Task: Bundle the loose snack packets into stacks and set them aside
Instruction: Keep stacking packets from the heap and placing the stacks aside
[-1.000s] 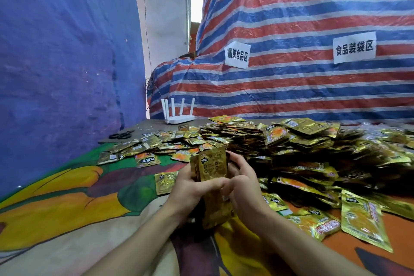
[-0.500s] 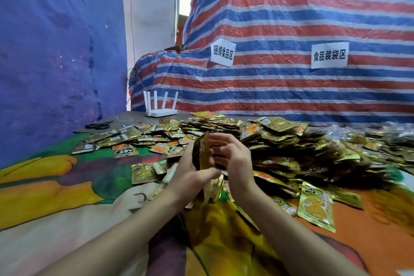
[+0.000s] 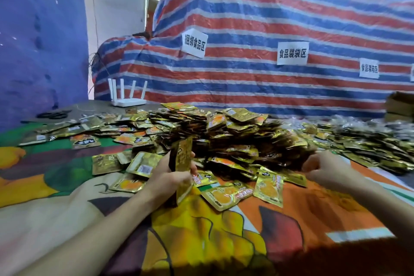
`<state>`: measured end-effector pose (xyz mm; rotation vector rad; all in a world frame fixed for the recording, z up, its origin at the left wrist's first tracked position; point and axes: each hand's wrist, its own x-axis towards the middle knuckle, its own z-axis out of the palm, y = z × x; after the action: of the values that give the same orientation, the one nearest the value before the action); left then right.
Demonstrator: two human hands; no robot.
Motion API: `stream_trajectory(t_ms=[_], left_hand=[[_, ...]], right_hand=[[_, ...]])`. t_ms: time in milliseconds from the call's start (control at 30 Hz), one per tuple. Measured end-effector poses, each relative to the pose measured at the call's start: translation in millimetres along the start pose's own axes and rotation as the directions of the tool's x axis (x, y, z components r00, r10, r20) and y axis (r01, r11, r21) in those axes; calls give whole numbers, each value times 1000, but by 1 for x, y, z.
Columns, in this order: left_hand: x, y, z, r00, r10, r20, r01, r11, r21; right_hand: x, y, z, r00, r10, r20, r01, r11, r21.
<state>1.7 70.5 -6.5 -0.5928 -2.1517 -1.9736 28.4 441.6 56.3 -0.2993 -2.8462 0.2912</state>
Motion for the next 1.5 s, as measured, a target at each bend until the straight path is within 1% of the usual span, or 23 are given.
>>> stream_trajectory(t_ms=[67,100,233,333,500,700,833,900,1033,1100,1167,1233,1300,1333,1400,1433,1500], left_hand=[[1,1,0,1000,-10,-4,10,1000,-14],[0,2,0,1000,-12,-6,12,1000,-18],[-2,6,0,1000,-8,4,8,1000,-22],[-2,7,-2,1000,-16,11,16,1000,-26],[-1,5,-4,1000,-22,7,22,998,-53],[0,6,-4,999,-31,12,31,999,-45],[-1,9,-3,1000,-21,18,22,998,-54],[-2,9,-3,1000,-17,18,18,998,-62],[-2,10,-3,1000,-9,22,11,998,-68],[-1,9,-3,1000,-7,26,8,998,-70],[0,8,-3,999,-9,34,11,997,-76],[0,7,-3,999,-13,37,16,996,-87],[1,6,-4,999,-11,38,15,994,-110],[1,6,-5,999,-16,38,21,990,-137],[3,5,-6,999,-40,36,48,972,-231],[3,5,-7,997,-59,39,68,955,-288],[4,5,-8,991,-111,77,133,908,-397]], right_hand=[[0,19,9,991,82,110,-68,990,-127],[-1,25,15,987,104,125,-84,984,-155],[-2,28,24,997,73,34,-65,979,-192],[-4,21,22,997,58,45,-47,976,-212],[-6,19,16,993,96,64,-87,989,-120],[-7,21,11,993,102,63,-100,995,-28],[-6,19,8,997,71,-29,-69,995,68],[-6,17,4,993,92,-74,-83,989,119],[-3,15,-2,990,115,-84,-100,980,171],[0,16,-2,990,122,-69,-111,982,151],[3,17,-2,990,130,-54,-125,988,94],[4,16,-1,989,123,-77,-121,992,22],[5,11,-2,984,83,-157,-85,996,-4],[5,6,-2,977,51,-206,-48,999,20],[2,-9,-4,956,-15,-292,60,988,145],[-2,-19,-5,949,-45,-313,121,966,227],[-11,-44,-6,948,-123,-294,237,889,391]])
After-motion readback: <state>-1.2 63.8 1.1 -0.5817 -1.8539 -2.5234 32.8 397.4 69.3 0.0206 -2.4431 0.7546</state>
